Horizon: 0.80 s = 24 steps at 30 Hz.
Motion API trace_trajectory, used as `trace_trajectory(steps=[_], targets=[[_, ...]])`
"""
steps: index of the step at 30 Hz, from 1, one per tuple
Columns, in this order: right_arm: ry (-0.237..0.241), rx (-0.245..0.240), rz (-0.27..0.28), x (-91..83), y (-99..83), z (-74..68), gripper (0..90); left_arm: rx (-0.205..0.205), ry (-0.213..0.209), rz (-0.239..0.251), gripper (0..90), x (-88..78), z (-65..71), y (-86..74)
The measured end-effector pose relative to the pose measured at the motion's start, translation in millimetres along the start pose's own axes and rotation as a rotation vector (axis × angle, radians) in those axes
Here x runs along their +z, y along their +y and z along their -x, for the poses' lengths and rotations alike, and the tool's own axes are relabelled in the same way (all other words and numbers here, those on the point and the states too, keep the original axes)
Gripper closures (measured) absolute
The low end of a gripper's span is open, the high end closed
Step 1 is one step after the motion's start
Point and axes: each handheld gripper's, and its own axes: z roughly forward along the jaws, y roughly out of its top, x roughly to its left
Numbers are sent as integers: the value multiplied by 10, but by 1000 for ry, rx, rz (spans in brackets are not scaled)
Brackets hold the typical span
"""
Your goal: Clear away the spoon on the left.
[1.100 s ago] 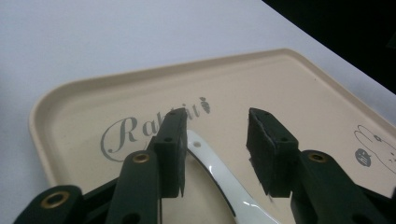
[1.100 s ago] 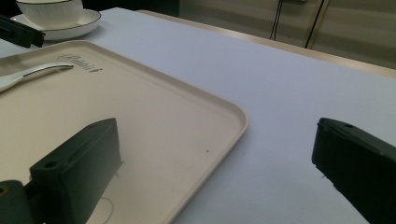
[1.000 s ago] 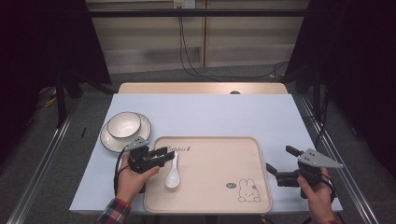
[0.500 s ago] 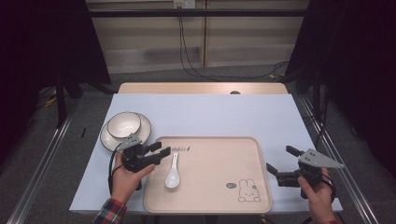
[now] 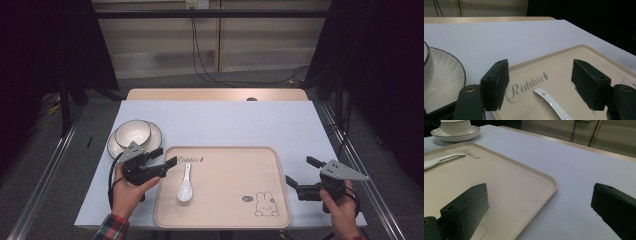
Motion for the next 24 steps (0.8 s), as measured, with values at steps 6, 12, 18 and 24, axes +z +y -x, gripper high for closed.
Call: trace_trajectory(steps=[6, 12, 18, 24], targets=[[-3, -6, 1, -22, -2, 15, 10, 21, -5, 15, 245, -66, -5, 21], [-7, -3, 2, -45, -11, 31, 10, 28, 18, 22, 210, -129, -32, 28], [-10, 3, 0, -68, -21, 50, 10, 40, 16, 34, 199, -199, -71, 36], [-9, 4, -12, -41, -35, 56, 10, 40, 24, 40, 194, -229, -97, 25]])
